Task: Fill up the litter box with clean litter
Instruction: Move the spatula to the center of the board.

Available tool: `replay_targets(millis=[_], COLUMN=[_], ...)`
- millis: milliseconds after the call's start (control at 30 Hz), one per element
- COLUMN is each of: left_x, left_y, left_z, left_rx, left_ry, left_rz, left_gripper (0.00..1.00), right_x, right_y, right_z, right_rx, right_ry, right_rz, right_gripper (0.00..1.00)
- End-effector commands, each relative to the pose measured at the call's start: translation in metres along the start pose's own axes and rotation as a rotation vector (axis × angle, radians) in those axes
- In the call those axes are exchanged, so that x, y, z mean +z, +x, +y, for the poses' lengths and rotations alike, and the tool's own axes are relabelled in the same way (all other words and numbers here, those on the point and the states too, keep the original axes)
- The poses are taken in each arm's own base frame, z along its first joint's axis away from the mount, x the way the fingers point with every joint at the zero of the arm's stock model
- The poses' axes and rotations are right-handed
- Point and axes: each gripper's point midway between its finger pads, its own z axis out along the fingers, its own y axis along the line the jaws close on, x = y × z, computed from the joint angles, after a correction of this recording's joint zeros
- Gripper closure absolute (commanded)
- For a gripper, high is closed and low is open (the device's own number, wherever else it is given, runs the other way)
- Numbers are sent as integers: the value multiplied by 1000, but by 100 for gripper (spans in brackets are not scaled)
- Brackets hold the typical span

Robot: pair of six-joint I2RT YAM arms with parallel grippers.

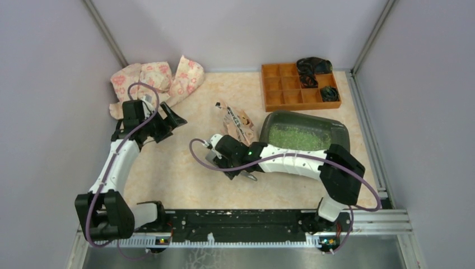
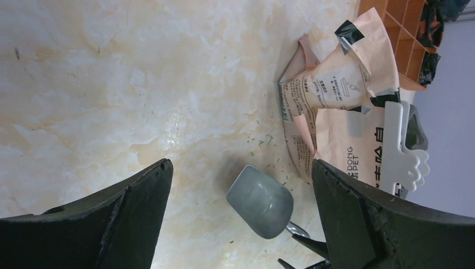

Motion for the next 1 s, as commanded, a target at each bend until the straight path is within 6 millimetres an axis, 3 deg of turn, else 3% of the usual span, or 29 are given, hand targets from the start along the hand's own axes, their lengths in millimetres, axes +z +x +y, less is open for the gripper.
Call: replay_targets(millis=[0, 300, 333, 467, 500, 700, 900, 967], left_x=[-2, -13, -14, -16, -16, -20, -27, -30], left_y=[-5, -17, -18, -18, -18, -18, -20, -21], left_z=[10, 26, 26, 25, 25, 24, 18, 15], left_rx=[5, -28, -29, -24, -24, -17, -3, 6], left_ry=[-46, -88, -85, -78, -78, -70, -58, -52], left_rz=[-36, -75, -78, -86, -85, -90, -99, -104], left_gripper=[1, 1, 1, 1, 1, 1, 1, 1], right_x=[10, 45, 48, 56, 57, 68, 102, 103], right_y=[-27, -16, -17, -31, -38, -101, -137, -143], right_z=[17, 24, 22, 15, 15, 15, -2, -4], right_rx=[-39, -59, -61, -66, -68, -73, -21, -6], right_ry=[-71, -82, -67, -12, -7, 14, -7, -40], right_rz=[-93, -22, -13, -16, -26, -102, -118, -130], right_gripper=[58, 62, 66, 98, 100, 100, 99, 71])
